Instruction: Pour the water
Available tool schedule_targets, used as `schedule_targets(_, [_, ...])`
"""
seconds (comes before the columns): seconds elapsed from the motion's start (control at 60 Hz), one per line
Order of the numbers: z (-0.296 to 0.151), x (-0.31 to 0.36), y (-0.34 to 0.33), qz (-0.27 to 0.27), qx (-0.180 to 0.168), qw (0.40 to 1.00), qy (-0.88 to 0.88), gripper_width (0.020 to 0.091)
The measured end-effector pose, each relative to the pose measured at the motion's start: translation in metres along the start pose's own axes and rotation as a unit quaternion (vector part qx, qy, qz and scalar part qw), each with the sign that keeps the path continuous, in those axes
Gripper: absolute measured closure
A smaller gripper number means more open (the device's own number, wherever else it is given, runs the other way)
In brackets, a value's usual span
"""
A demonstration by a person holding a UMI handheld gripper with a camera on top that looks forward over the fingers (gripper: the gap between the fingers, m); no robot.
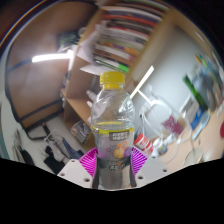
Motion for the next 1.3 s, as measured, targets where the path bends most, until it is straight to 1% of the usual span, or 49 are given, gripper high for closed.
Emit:
schedule_targets(0.033, [-0.026, 0.003, -0.01, 0.01, -0.033, 0.998, -0.058, 0.0676])
schedule_targets(0.05, [-0.04, -0.009, -0.014, 0.006, -0.053, 0.995, -0.087, 0.0676])
schedule_targets(0.1, [-0.08, -0.017, -0.029, 0.031, -0.101, 0.981, -0.162, 0.0675])
schedule_targets(0.133, [-0.103, -0.019, -0.035, 0.062, -0.129, 0.969, -0.202, 0.0676])
schedule_targets(0.167, [-0.126, -0.035, -0.043, 0.095, -0.157, 0.953, -0.242, 0.0677])
schedule_targets(0.233, [-0.166, -0.085, -0.057, 0.17, -0.193, 0.916, -0.308, 0.0677])
schedule_targets(0.283, [-0.189, -0.14, -0.058, 0.207, -0.204, 0.894, -0.342, 0.0676])
schedule_targets(0.333, [-0.19, -0.189, -0.057, 0.236, -0.192, 0.882, -0.361, 0.0676])
schedule_targets(0.383, [-0.177, -0.236, -0.054, 0.252, -0.16, 0.882, -0.364, 0.0675])
schedule_targets(0.45, [-0.158, -0.306, -0.038, 0.27, -0.116, 0.899, -0.323, 0.0675])
schedule_targets(0.483, [-0.149, -0.329, -0.036, 0.279, -0.089, 0.904, -0.31, 0.0677])
schedule_targets(0.5, [-0.146, -0.337, -0.035, 0.281, -0.083, 0.904, -0.313, 0.0675])
schedule_targets(0.683, [-0.12, -0.394, -0.032, 0.307, -0.056, 0.874, -0.373, 0.0672])
schedule_targets(0.817, [-0.092, -0.414, -0.027, 0.302, -0.018, 0.873, -0.382, 0.0673])
schedule_targets(0.85, [-0.086, -0.418, -0.029, 0.304, -0.008, 0.875, -0.376, 0.0653])
schedule_targets(0.867, [-0.089, -0.415, -0.028, 0.298, -0.023, 0.877, -0.377, 0.0661])
schedule_targets(0.883, [-0.089, -0.417, -0.028, 0.297, -0.025, 0.878, -0.376, 0.066])
schedule_targets(0.9, [-0.09, -0.417, -0.028, 0.297, -0.026, 0.88, -0.371, 0.0635])
schedule_targets(0.917, [-0.089, -0.419, -0.029, 0.299, -0.024, 0.882, -0.363, 0.0641])
schedule_targets(0.983, [-0.089, -0.418, -0.03, 0.294, -0.017, 0.89, -0.348, 0.0622])
schedule_targets(1.033, [-0.087, -0.417, -0.03, 0.287, -0.013, 0.892, -0.349, 0.0623])
schedule_targets(1.217, [-0.084, -0.417, -0.032, 0.288, -0.009, 0.886, -0.363, 0.0607])
schedule_targets(1.3, [-0.084, -0.417, -0.032, 0.293, -0.01, 0.879, -0.377, 0.0579])
Point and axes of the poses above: the point between the fingertips, and its own axes, seen from behind it with the camera up: x to the left, z down, y forward, the way the camera looks, the point moved 2 cm from there along -y, backward, against the way the camera looks, and after that the axes turned 12 degrees about z, right-handed, at the moved point
